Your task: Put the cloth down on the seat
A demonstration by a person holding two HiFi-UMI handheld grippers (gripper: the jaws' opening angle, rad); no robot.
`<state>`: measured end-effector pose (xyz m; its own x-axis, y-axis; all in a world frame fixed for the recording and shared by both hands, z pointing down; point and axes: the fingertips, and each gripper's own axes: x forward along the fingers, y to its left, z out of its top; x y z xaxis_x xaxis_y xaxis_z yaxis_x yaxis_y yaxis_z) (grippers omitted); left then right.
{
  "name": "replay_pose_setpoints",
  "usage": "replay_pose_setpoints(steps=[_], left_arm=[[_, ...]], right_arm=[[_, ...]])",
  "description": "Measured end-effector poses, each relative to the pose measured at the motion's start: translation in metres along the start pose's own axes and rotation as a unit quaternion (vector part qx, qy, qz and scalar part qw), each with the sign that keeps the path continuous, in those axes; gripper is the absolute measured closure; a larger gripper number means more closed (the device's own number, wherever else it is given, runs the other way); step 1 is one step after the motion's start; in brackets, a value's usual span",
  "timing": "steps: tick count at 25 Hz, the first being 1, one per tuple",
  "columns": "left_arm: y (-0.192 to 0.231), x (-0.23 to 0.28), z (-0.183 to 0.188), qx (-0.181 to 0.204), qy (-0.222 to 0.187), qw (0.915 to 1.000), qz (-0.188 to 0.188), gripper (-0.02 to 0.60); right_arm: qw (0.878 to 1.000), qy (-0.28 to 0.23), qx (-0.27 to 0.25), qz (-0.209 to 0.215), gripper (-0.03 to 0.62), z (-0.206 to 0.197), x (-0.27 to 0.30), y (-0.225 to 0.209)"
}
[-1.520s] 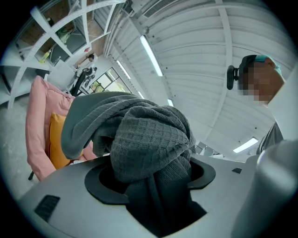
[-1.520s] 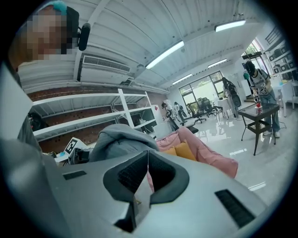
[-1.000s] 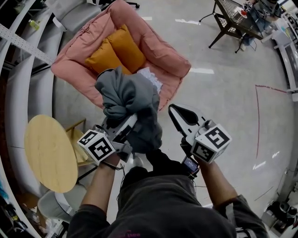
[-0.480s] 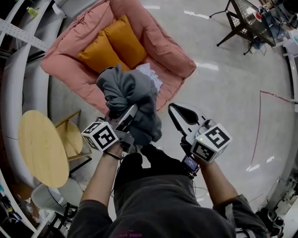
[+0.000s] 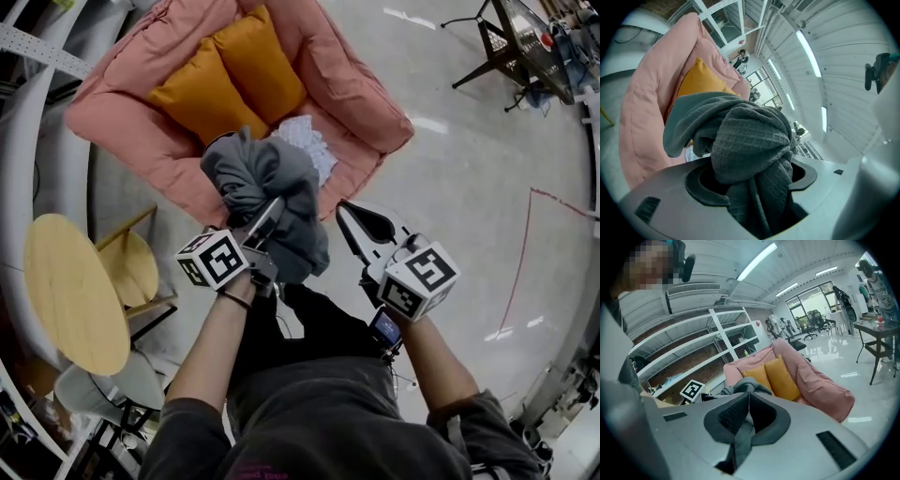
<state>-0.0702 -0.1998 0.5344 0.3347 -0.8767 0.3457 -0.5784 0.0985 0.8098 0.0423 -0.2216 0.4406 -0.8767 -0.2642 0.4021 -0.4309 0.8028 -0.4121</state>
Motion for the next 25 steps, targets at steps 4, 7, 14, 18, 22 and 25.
replay_pose_setpoints(steps=[4, 7, 14, 18, 22, 25], left_arm=[[0.028, 0.025, -0.004, -0.024, 0.002, 0.9995, 0.017, 0.239], [0.048, 0.039, -0.007, -0.036, 0.005, 0.9989, 0.028, 0.239], [0.09, 0.058, -0.009, -0.06, 0.015, 0.9962, 0.06, 0.239], [0.115, 0.066, -0.012, -0.074, 0.022, 0.9934, 0.085, 0.239], [0.136, 0.07, -0.017, -0.084, 0.028, 0.9913, 0.097, 0.239], [0.148, 0.075, -0.024, -0.088, 0.035, 0.9894, 0.11, 0.239]], right_arm=[[1.0, 0.014, 0.003, -0.001, 0.577, -0.011, 0.022, -0.023], [1.0, 0.022, -0.001, -0.001, 0.577, -0.018, 0.039, -0.034], [0.999, 0.038, 0.0, 0.004, 0.577, -0.027, 0.078, -0.043], [0.999, 0.044, 0.001, 0.004, 0.577, -0.031, 0.101, -0.049], [0.999, 0.05, -0.001, 0.0, 0.577, -0.037, 0.123, -0.047], [0.999, 0.053, -0.001, 0.002, 0.577, -0.043, 0.134, -0.047]])
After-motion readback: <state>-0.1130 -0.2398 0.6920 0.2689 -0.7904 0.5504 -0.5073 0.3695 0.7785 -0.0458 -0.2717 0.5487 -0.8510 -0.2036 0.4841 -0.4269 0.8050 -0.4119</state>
